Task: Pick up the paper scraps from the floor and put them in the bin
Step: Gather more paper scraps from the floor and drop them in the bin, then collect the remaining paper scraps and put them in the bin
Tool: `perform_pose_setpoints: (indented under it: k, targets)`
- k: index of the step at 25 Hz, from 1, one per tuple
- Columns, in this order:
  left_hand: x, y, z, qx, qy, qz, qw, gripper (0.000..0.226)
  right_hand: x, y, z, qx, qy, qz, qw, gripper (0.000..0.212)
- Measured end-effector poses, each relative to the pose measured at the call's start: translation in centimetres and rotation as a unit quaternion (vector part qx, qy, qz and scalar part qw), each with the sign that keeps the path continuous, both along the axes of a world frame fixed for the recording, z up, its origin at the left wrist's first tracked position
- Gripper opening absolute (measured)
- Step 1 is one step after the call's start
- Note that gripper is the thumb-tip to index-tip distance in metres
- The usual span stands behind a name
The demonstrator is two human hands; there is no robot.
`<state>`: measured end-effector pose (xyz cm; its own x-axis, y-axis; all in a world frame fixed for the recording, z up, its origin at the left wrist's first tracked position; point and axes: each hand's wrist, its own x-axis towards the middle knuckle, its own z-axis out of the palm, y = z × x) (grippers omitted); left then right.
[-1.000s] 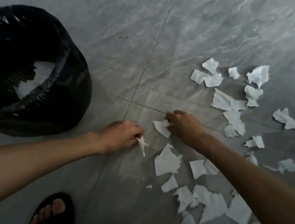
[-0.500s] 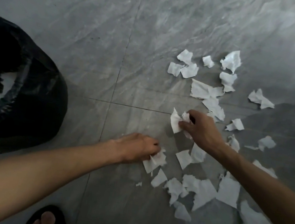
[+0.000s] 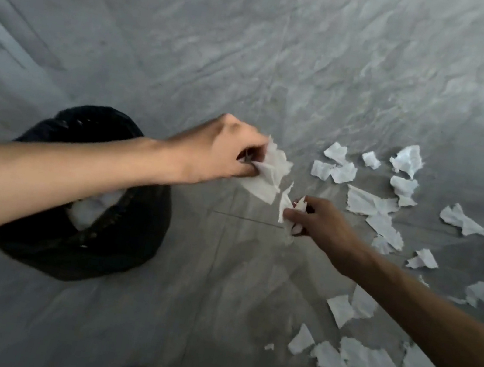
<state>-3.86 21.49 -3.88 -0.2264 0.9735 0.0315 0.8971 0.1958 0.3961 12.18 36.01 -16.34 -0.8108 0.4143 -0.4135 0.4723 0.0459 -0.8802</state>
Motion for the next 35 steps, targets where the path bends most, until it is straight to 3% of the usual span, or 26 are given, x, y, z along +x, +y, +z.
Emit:
perform_pose_setpoints:
  k: [4,9,13,16,20,23,26,30,35]
  targets:
    - [-2.2,-5.0,4.5,0.038,0.037,0.089,0.995,0.009,-5.6,-1.6,5.9,-0.013,0.075,0.027,0.997,0.005]
    - [-4.9,-11.9,4.2,0.075,0.048,0.229,0.969,0.010,-11.1,-4.3,11.6,0.025,0.117,0.112,0.986,0.004]
    - [-7.4,-17.7,1.0,-0.014,0.081,0.333,0.939,0.010,-15.1,-7.5,15.1,0.067,0.137,0.164,0.974,0.009]
    - [-8.6,-21.7,-0.7,-0.115,0.004,0.400,0.909,0.013,-18.5,-11.4,16.4,0.048,0.159,0.181,0.969,0.012]
    - [-8.3,-24.1,-1.4,-0.239,0.000,0.409,0.881,0.017,-20.9,-17.3,15.6,0.004,0.078,0.207,0.975,0.008]
    - [-8.3,-24.5,-0.8,-0.190,0.032,0.437,0.879,0.028,-21.5,-19.5,14.7,-0.077,-0.015,0.259,0.963,0.029]
    - [-7.9,-23.5,0.2,-0.117,0.068,0.457,0.879,0.030,-21.2,-18.5,14.5,-0.103,-0.033,0.309,0.945,0.054]
    - [-6.2,-19.1,1.7,-0.086,0.064,0.401,0.910,0.027,-18.1,-12.8,14.9,0.001,0.019,0.287,0.958,0.027]
    - [-1.4,-9.7,2.8,-0.135,0.001,0.225,0.965,0.023,-7.9,-4.4,11.9,0.058,-0.046,0.255,0.964,0.019]
